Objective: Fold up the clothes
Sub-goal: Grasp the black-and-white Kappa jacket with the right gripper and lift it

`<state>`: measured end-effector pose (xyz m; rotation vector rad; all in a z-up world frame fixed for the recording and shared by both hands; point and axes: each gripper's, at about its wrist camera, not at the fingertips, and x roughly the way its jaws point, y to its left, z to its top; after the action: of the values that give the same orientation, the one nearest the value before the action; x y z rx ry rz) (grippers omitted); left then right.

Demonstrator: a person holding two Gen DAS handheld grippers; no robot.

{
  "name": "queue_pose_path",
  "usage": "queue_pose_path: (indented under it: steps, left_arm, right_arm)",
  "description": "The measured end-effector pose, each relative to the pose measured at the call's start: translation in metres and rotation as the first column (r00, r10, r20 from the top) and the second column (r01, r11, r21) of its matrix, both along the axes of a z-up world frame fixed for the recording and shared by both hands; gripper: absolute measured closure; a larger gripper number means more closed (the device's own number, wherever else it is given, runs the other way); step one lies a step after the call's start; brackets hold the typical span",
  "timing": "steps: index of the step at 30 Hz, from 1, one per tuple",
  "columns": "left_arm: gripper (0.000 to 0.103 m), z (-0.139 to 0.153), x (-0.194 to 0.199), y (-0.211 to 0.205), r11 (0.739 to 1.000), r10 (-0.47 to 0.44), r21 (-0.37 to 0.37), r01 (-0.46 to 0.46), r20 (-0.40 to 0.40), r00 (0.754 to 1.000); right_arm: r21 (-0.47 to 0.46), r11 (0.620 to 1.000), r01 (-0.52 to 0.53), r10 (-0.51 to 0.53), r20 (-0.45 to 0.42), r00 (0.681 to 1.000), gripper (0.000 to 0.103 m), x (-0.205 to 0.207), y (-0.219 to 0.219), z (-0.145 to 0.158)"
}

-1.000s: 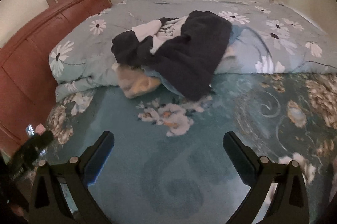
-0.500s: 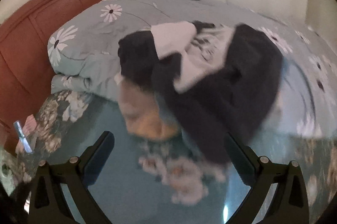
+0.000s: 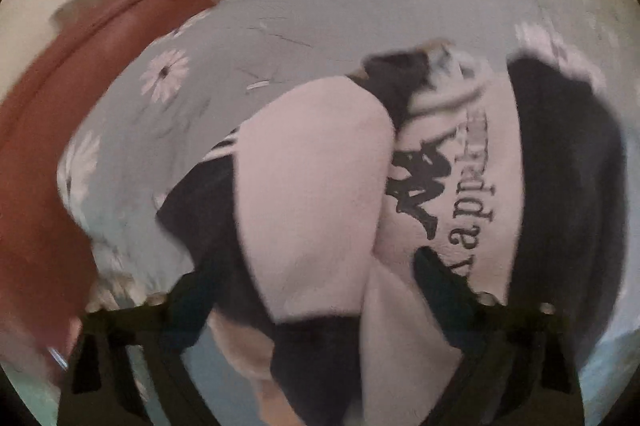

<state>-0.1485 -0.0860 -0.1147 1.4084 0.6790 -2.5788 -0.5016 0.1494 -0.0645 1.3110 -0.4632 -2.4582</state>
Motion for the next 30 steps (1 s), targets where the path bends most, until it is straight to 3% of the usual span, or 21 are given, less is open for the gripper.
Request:
queue_pose_path:
  steps: [3, 5, 6, 7, 8, 12, 19, 24, 30]
  left_arm:
    - [0.0, -0.005, 0.0, -0.006, 1.0, 0.012, 0.023, -0.012, 0.018, 1.0]
    - [0.0, -0.006, 0.0, -0.008, 0.999, 0.016, 0.033, -0.016, 0.016, 1.0]
    - [0.0, -0.005, 0.0, -0.009, 0.999, 0.016, 0.037, -0.017, 0.013, 1.0]
    - [0.0, -0.005, 0.0, -0.01, 0.999, 0.017, 0.041, -0.018, 0.011, 1.0]
    - [0.0, -0.004, 0.0, -0.011, 0.999, 0.018, 0.045, -0.018, 0.008, 1.0]
    - [0.0, 0.0, 0.002, -0.012, 0.998, 0.007, 0.063, -0.007, 0.003, 1.0]
    - [0.0, 0.026, 0.018, -0.019, 0.998, 0.019, 0.059, -0.017, -0.034, 0.999]
    - [0.0, 0.05, 0.036, -0.032, 0.997, 0.059, 0.045, -0.056, -0.068, 0.996]
    - [0.0, 0.074, 0.069, -0.05, 0.995, 0.096, 0.024, -0.094, -0.098, 0.991]
  right_arm:
    - [-0.115, 0.993, 0.035, -0.027, 0.067, 0.997, 0.038, -0.011, 0.003, -0.013]
    - [-0.195, 0.98, 0.045, -0.031, 0.074, 0.997, 0.055, -0.009, 0.005, -0.012]
    - [-0.215, 0.976, 0.045, -0.03, 0.071, 0.997, 0.061, -0.007, 0.006, -0.011]
    - [-0.226, 0.973, 0.048, -0.033, 0.068, 0.997, 0.076, -0.005, 0.008, -0.009]
    - [-0.24, 0.97, 0.05, -0.035, 0.066, 0.997, 0.081, -0.002, 0.01, -0.007]
    - [-0.349, 0.936, 0.032, -0.004, 0.08, 0.997, 0.086, 0.007, 0.021, -0.002]
    - [-0.42, 0.895, -0.149, 0.163, -0.003, 0.987, 0.088, 0.057, 0.013, 0.039]
    - [-0.406, 0.875, -0.264, 0.265, -0.055, 0.963, 0.088, 0.126, 0.007, 0.072]
    - [-0.36, 0.876, -0.321, 0.335, -0.023, 0.942, 0.088, 0.215, -0.008, 0.062]
